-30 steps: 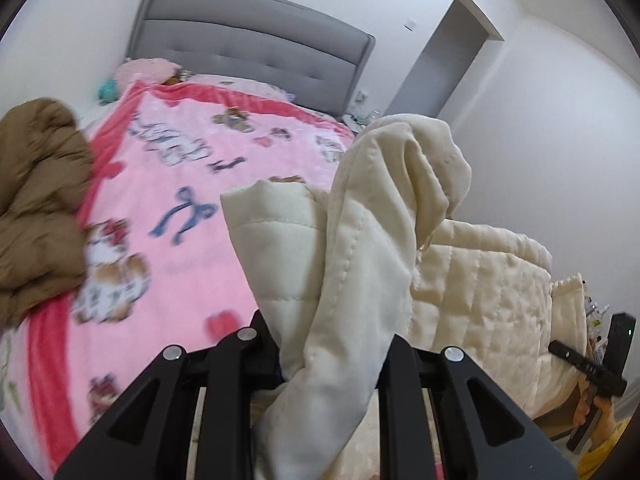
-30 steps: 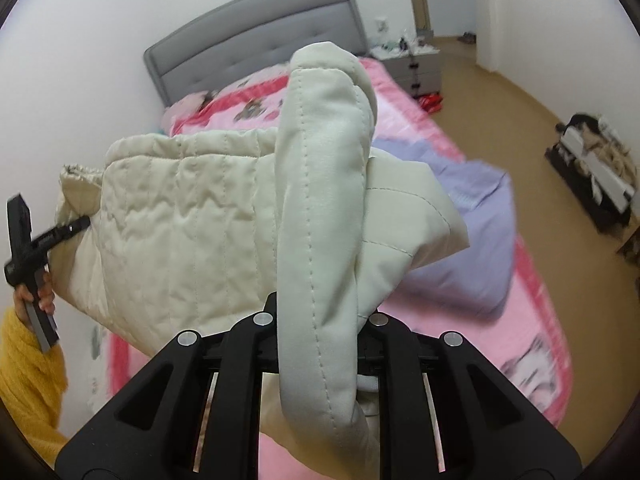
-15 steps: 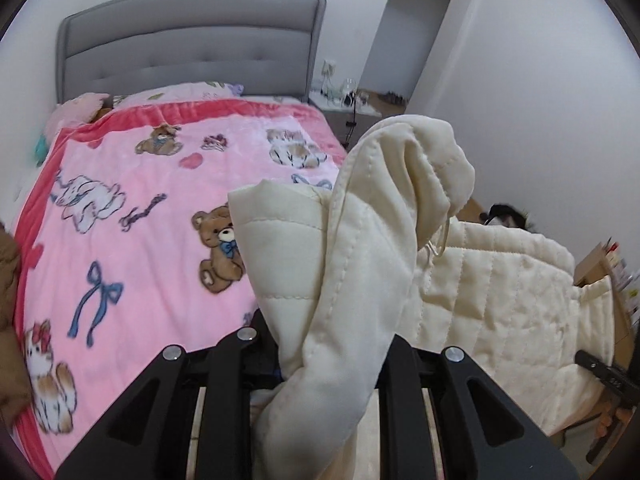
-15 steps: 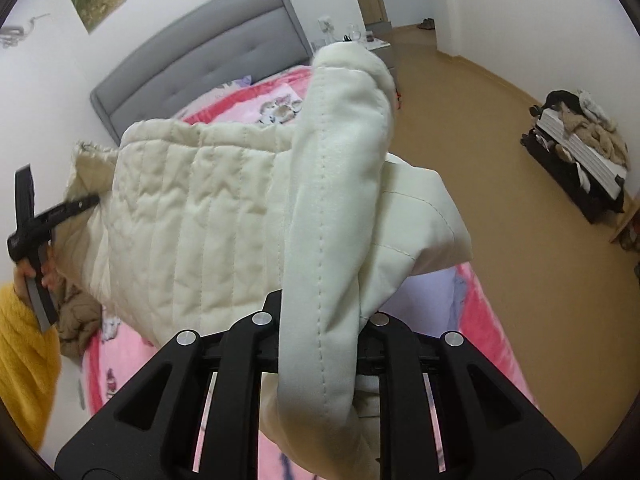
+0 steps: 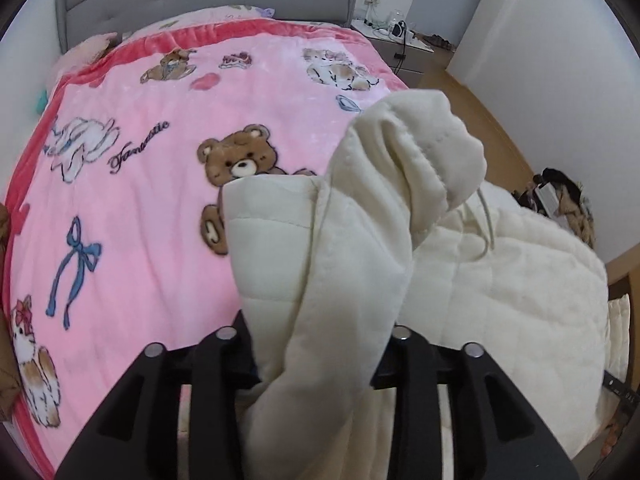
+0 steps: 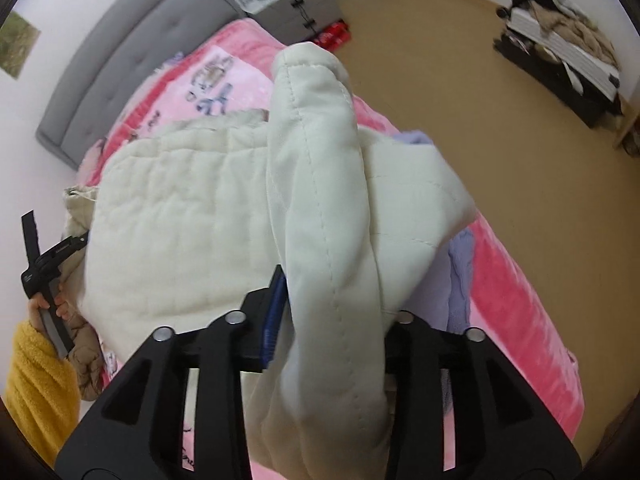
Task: Fold large clothes
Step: 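Lower the jacket onto the lavender blanket and open both grippers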
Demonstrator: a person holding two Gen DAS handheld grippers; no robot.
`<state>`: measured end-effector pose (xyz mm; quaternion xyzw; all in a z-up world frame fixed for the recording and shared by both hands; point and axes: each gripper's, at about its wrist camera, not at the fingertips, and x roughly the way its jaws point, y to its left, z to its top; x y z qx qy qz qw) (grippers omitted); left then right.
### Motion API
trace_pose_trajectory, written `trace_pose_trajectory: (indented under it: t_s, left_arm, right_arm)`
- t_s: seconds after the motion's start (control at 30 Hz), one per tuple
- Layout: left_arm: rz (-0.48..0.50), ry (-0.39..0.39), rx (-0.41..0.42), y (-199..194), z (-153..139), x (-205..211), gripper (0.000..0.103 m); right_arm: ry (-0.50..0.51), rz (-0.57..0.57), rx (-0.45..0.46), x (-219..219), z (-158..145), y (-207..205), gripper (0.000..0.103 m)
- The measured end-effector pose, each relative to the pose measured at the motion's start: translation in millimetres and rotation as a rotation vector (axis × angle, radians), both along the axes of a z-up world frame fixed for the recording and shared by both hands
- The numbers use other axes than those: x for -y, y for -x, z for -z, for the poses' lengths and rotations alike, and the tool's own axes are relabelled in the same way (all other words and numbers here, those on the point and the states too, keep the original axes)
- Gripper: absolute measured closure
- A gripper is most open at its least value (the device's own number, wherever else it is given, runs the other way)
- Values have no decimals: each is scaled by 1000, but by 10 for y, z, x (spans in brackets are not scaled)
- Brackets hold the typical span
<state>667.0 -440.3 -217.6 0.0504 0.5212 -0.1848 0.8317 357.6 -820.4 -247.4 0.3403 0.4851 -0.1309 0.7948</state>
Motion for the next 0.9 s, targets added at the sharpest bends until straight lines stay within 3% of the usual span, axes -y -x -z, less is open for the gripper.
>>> trace_pose_trajectory:
  t_s: [0.07,0.17,0.23,0.3,0.37,0.4,0.47,0.53,0.6,0.7,0.77,0.83,0.9]
  left_arm:
    - [32,-12,22,11,-2,-6,46]
    - [55,-67,78,-22,-63,-78,27]
    - [80,-102,143,-7,-176,-199,25]
    - [78,-147,226,1,-319,-331,22]
    - [72,-152,321,27,-497,-454,21]
    - [67,-126,360,55,-597,-498,21]
    - [112,-37,384,117,-729,-465,21]
    - [227,1,340,174,-724,-187,21]
    - [278,-45,304,186,-612,99,21]
    - [291,-76,178,118,-312,430,21]
    - [254,-137,85,43,-73,554,21]
    - [237,-150,64,18,67,523,21]
    - [216,-125,48,21,153,415,21]
  right_arm:
    - [-8,19,-23,-15,69,18,60]
    - [-37,37,-27,6,66,77,43]
    - [-27,66,-22,99,-3,181,30]
    - [11,98,-10,156,-72,285,26]
    - [122,136,8,192,-297,377,20]
    - [232,148,37,165,-479,412,18]
    - [336,103,143,101,-722,391,22]
    - [325,-38,262,-8,-865,202,54]
    - [304,-120,221,-86,-805,-139,64]
    - [287,-129,130,-114,-517,-488,64]
    - [264,-106,65,-72,-320,-588,65]
    - [234,-90,1,-28,-92,-625,65]
    - [189,-78,12,6,63,-579,66]
